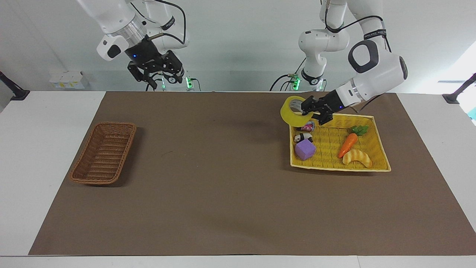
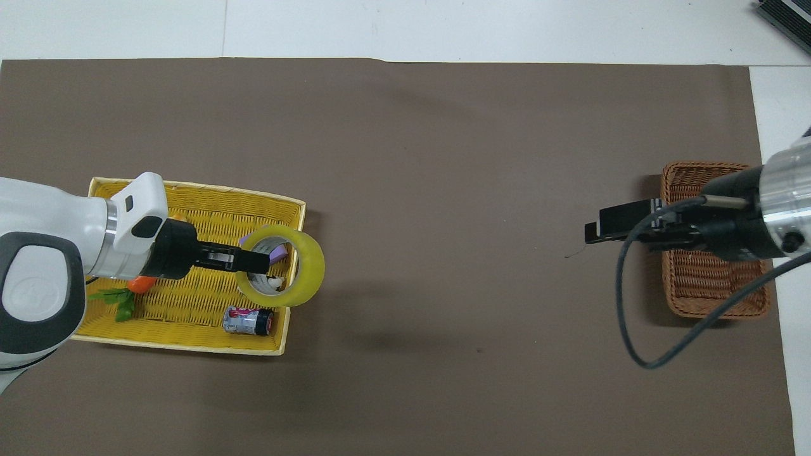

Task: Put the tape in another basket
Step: 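Lift the tape roll with the left gripper while the right gripper approaches, then pass the tape roll from the left gripper to the right gripper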

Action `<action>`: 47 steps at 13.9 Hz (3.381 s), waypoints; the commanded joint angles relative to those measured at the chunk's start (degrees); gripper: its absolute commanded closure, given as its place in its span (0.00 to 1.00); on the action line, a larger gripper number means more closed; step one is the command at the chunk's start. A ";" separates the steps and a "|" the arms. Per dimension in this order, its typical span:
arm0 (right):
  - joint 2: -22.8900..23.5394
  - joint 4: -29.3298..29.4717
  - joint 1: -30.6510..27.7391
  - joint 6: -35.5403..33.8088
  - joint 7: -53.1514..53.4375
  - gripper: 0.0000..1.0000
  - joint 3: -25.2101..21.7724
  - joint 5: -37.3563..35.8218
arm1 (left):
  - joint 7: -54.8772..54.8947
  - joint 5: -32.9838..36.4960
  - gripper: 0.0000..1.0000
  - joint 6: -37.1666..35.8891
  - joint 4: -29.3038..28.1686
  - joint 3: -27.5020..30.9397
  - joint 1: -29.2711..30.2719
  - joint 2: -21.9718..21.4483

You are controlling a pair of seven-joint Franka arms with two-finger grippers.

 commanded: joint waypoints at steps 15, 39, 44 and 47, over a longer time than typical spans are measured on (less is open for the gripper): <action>-2.22 -17.75 13.36 22.80 4.73 0.00 0.09 13.53 | -28.06 -1.33 1.00 12.96 7.50 -1.08 -19.45 2.01; -2.40 -17.40 13.01 20.34 2.60 1.00 -0.09 10.54 | -27.88 -5.09 0.00 9.63 10.58 -0.65 -19.54 -4.14; -2.22 -16.70 12.92 20.25 2.96 1.00 -0.09 10.27 | -30.78 -7.13 0.00 6.99 11.90 -0.12 -15.69 -5.73; -2.23 -13.20 8.38 15.53 1.04 1.00 -0.70 10.19 | -30.78 -1.01 0.00 4.89 13.56 -0.12 -11.47 -5.55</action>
